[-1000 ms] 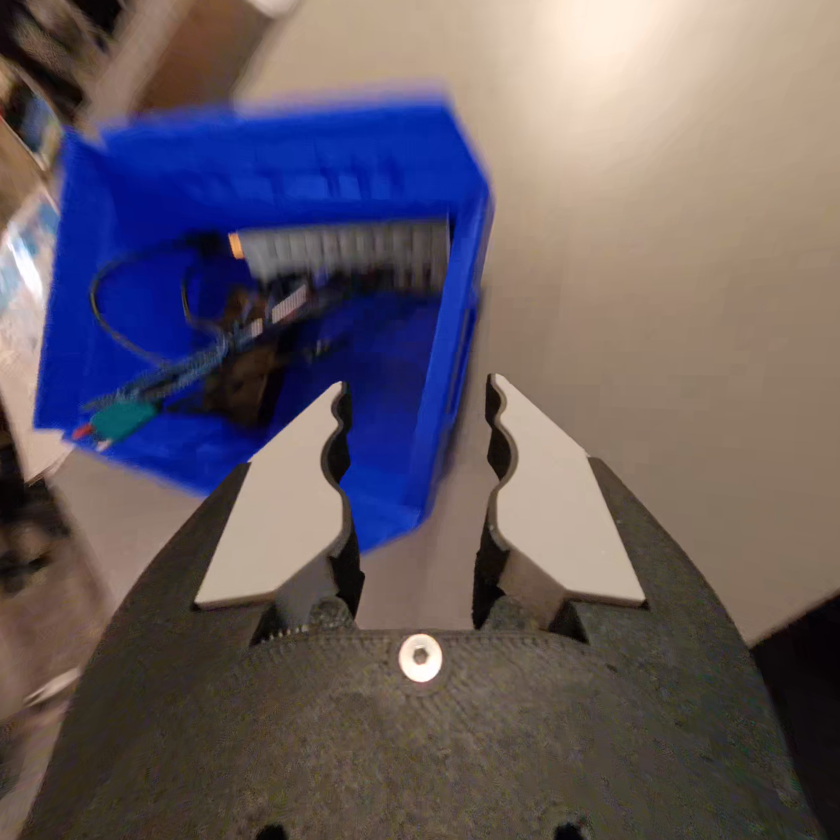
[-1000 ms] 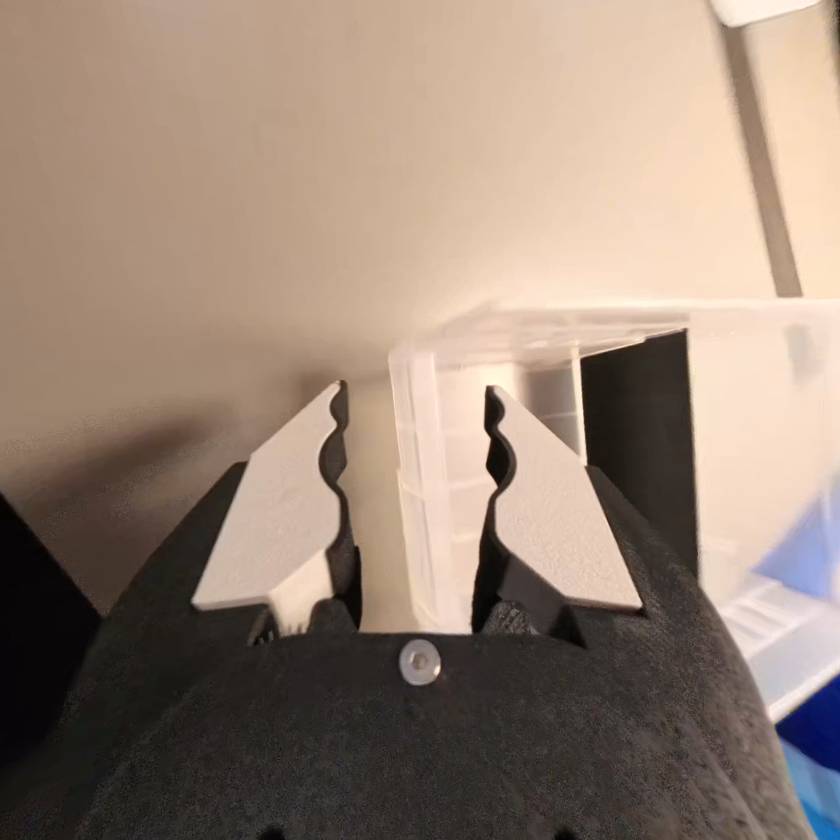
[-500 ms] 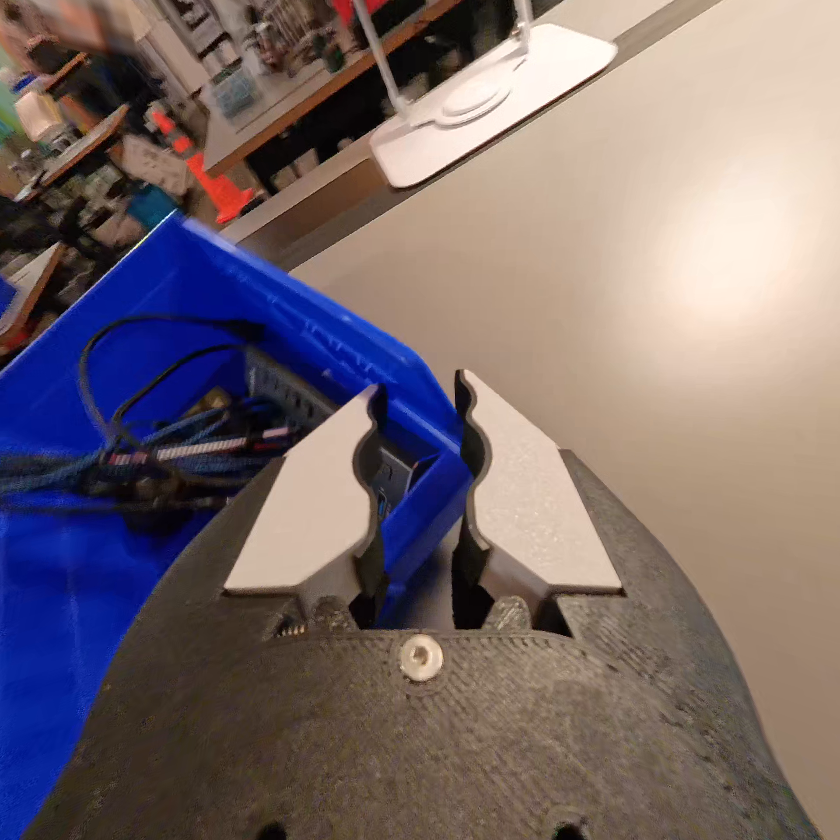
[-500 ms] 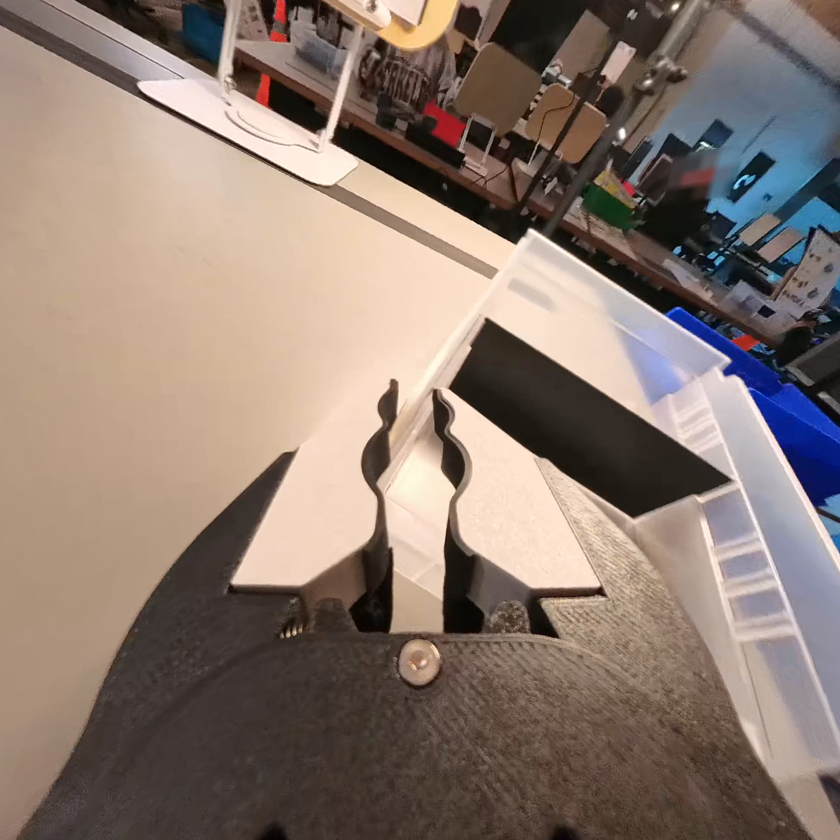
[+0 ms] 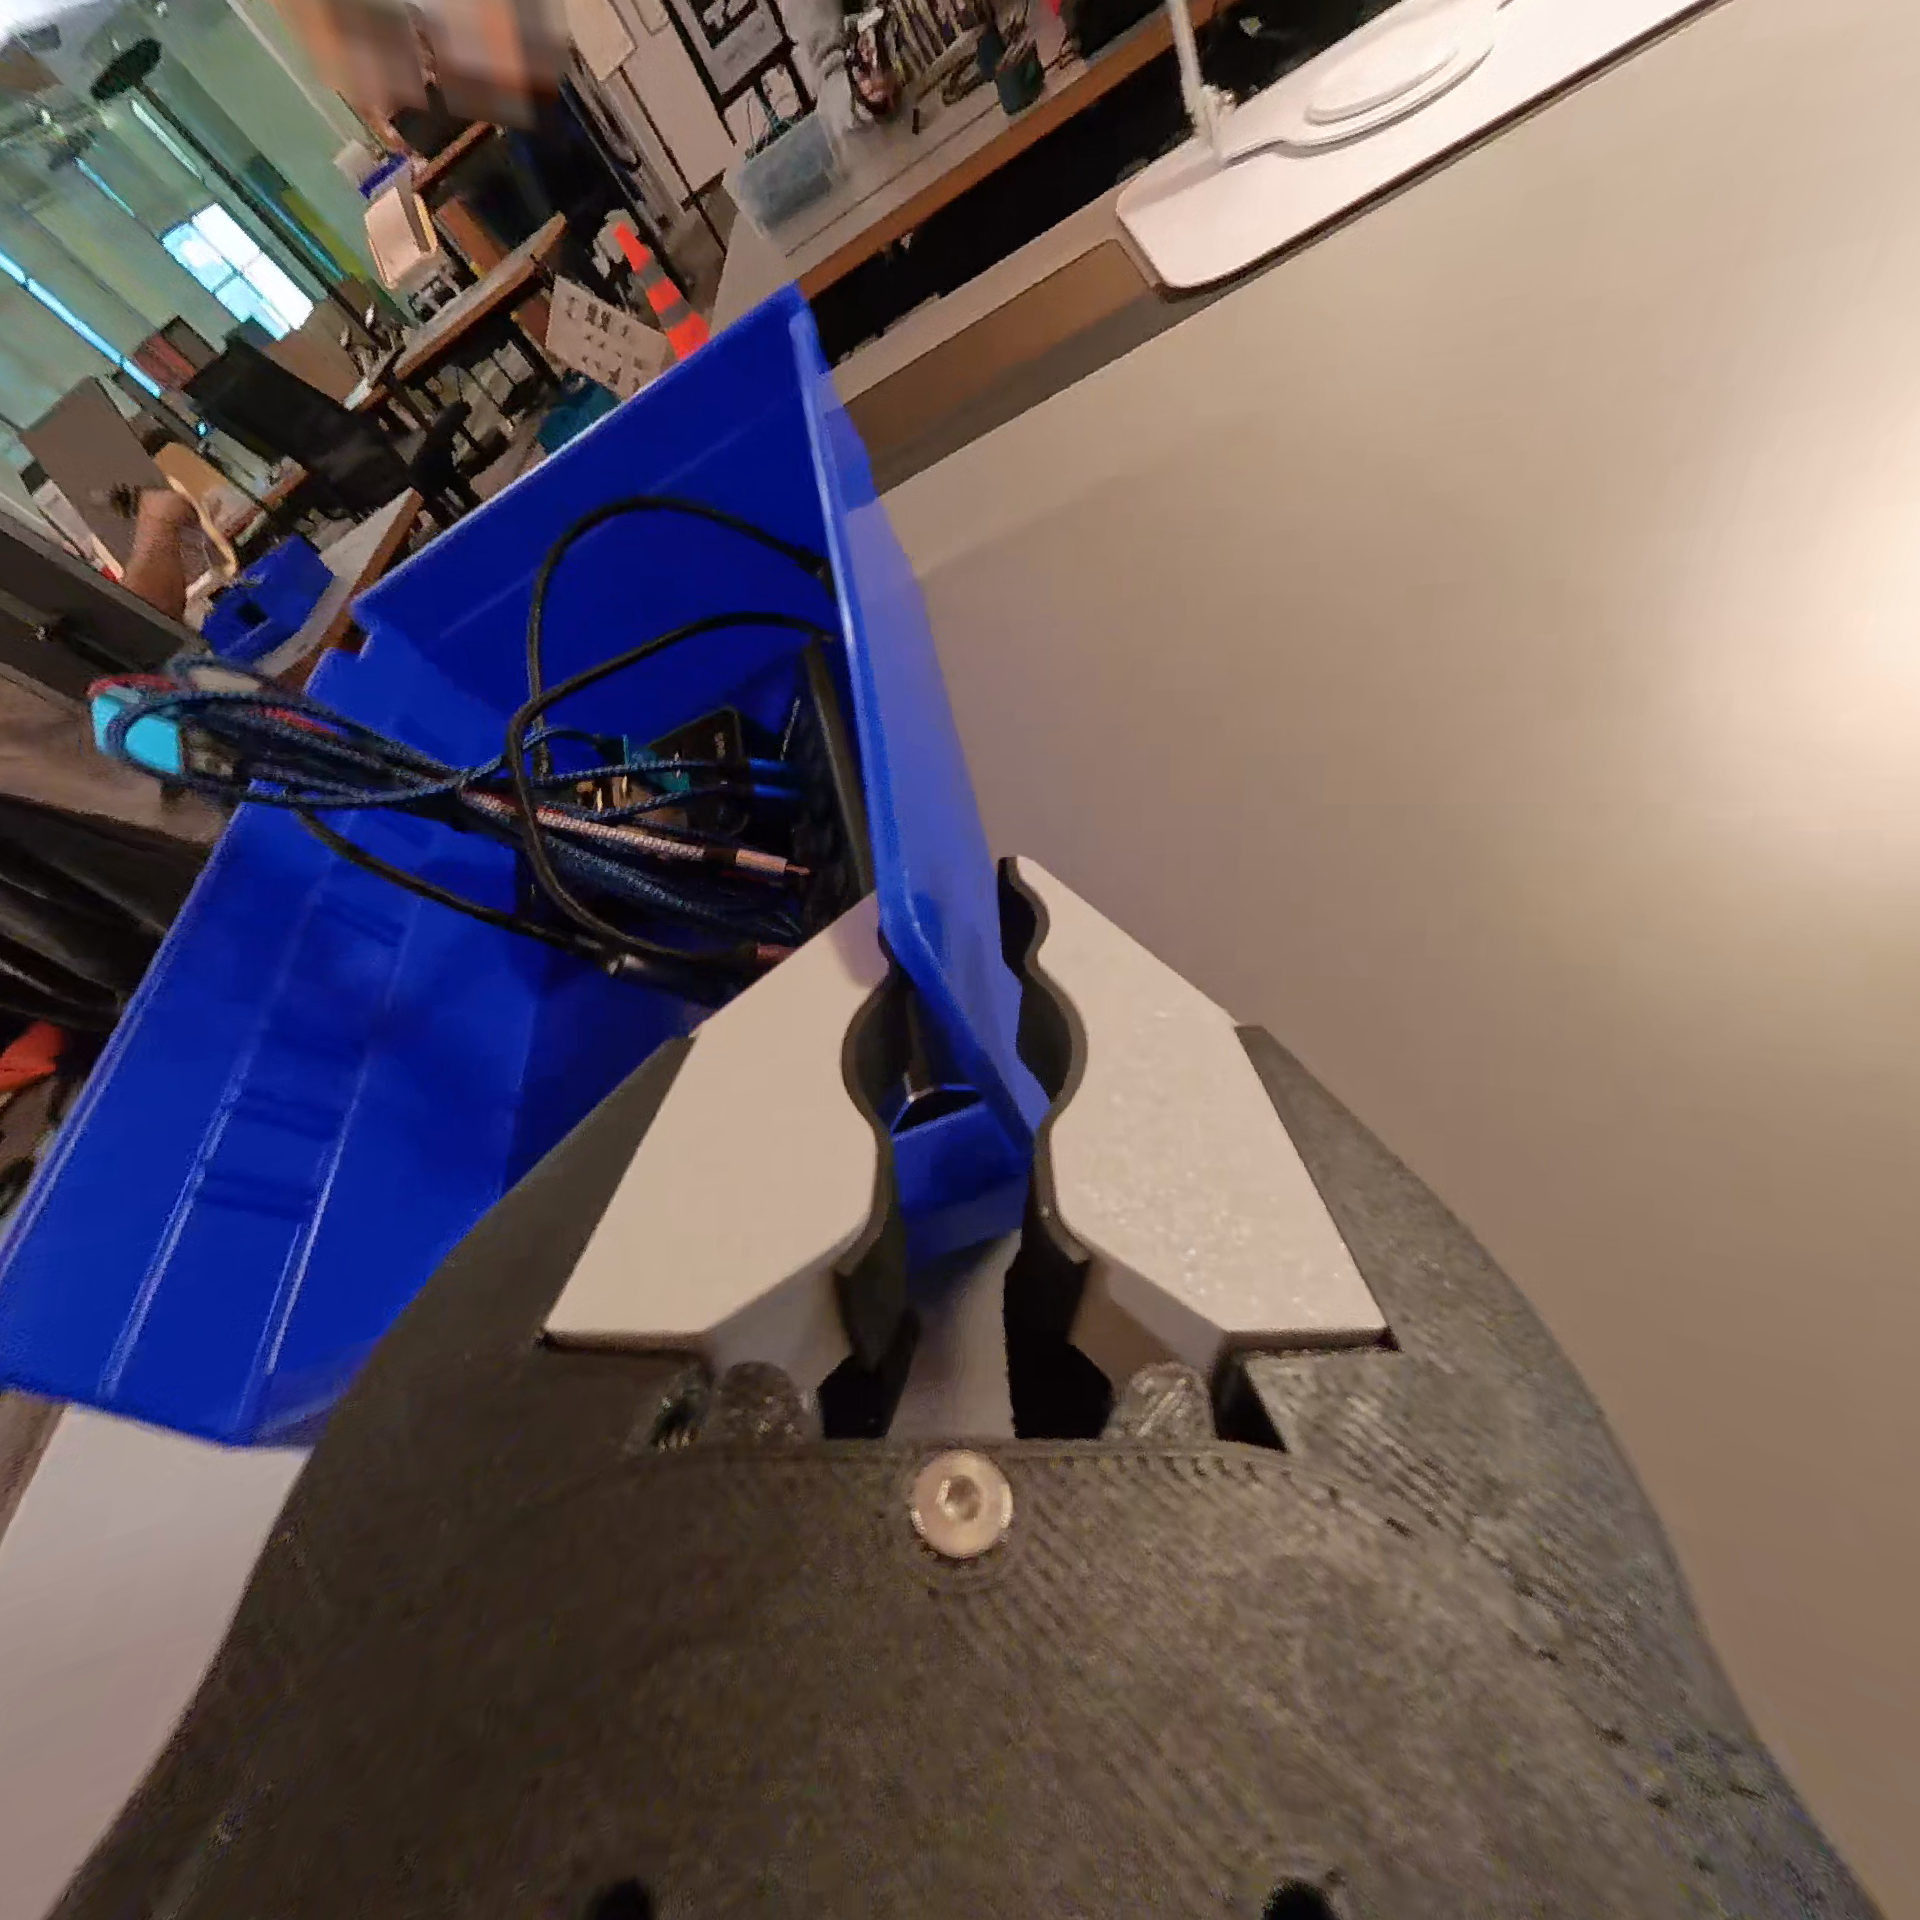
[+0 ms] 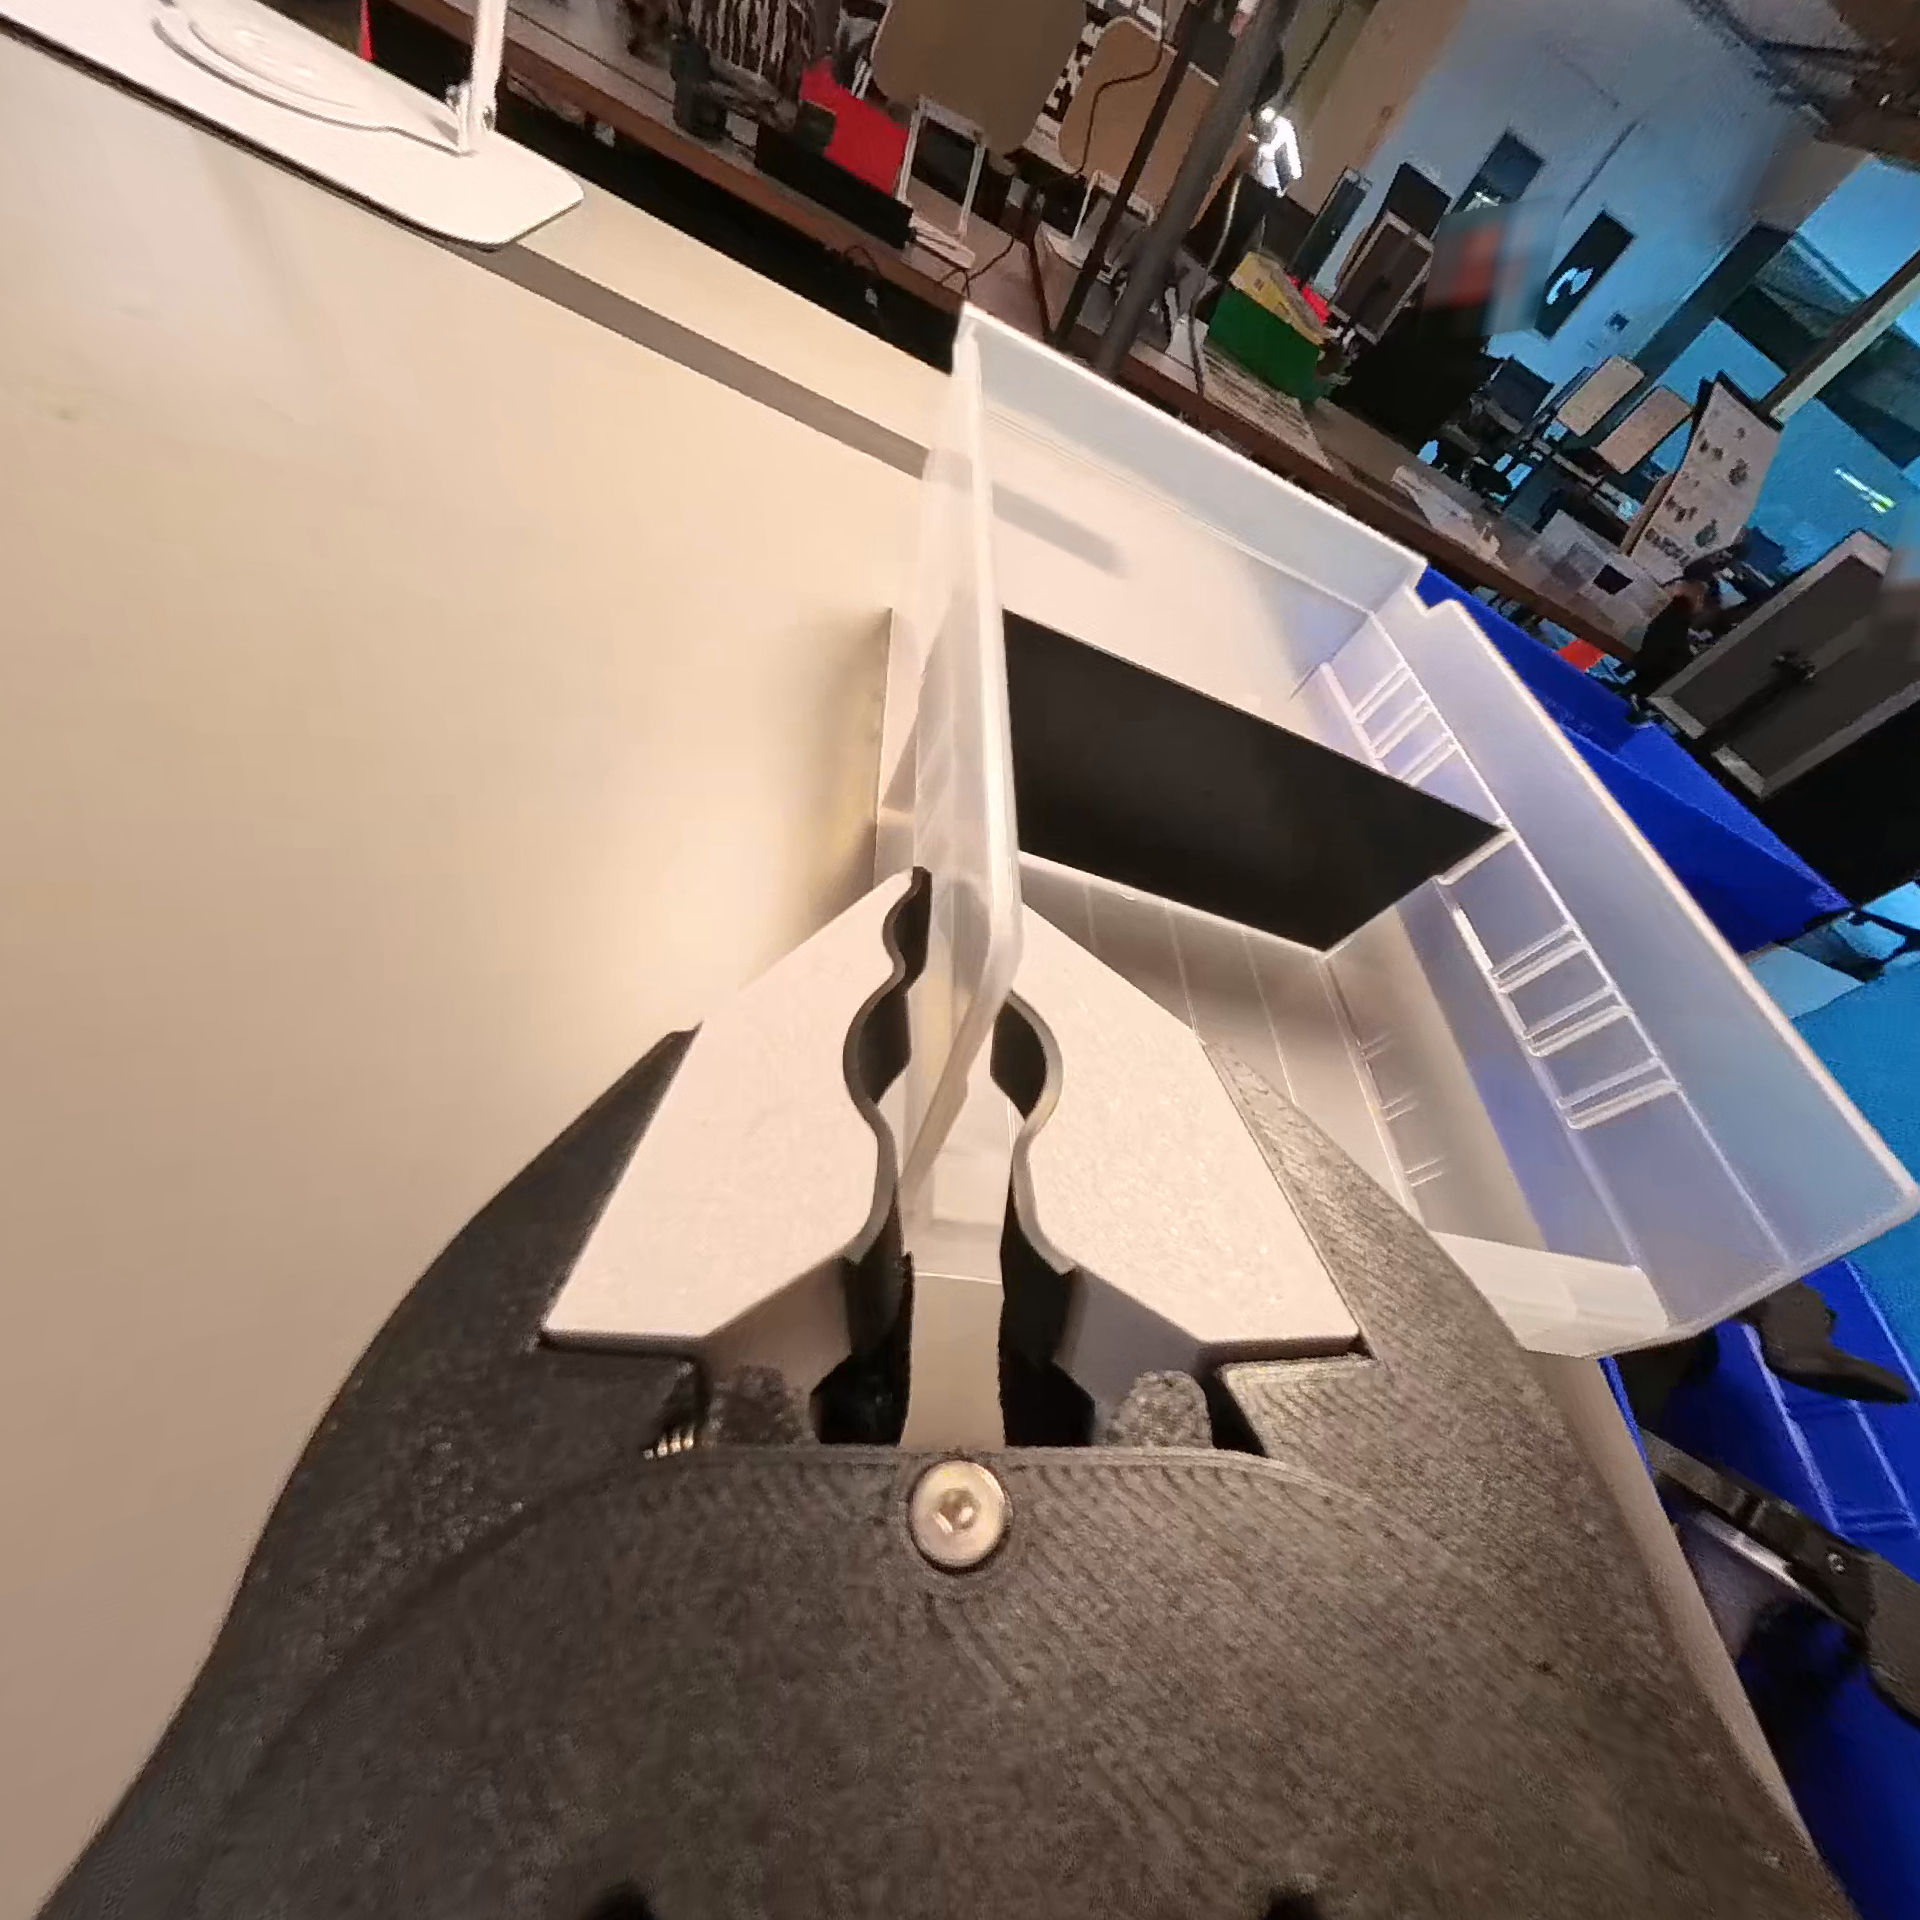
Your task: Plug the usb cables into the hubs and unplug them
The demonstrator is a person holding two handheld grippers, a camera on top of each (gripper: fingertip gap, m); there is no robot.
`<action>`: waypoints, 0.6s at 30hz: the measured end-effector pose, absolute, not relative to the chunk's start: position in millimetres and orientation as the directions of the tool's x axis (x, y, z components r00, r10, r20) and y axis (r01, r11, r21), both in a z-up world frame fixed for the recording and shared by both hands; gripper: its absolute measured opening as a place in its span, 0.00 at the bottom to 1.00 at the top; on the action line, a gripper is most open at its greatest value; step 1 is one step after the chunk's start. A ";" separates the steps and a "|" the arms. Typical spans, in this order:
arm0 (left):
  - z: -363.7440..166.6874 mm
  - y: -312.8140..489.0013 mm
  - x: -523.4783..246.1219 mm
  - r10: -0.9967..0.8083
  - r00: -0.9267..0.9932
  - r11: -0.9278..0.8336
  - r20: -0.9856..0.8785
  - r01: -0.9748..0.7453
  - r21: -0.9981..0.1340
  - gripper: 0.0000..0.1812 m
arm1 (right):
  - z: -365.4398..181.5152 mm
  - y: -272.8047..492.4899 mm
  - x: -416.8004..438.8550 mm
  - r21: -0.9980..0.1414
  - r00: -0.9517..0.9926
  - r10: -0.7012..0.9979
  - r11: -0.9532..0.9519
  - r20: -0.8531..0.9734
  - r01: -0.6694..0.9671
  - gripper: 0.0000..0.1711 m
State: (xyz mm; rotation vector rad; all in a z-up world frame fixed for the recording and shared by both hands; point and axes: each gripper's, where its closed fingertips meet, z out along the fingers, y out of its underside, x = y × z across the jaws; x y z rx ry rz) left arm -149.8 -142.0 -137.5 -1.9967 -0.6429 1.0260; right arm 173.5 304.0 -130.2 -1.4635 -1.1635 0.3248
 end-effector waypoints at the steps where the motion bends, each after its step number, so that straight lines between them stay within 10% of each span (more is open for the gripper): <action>1: -136.8 -148.8 -150.4 0.734 0.533 -0.550 -0.421 0.103 -0.829 0.06 | -130.1 304.3 173.3 -0.873 0.471 0.788 0.164 0.396 0.460 0.03; 18: -137.2 -250.3 -141.3 0.801 0.520 -0.463 -0.295 0.227 -0.857 0.04 | -130.5 330.8 184.9 -0.875 0.486 0.789 0.131 0.376 0.465 0.02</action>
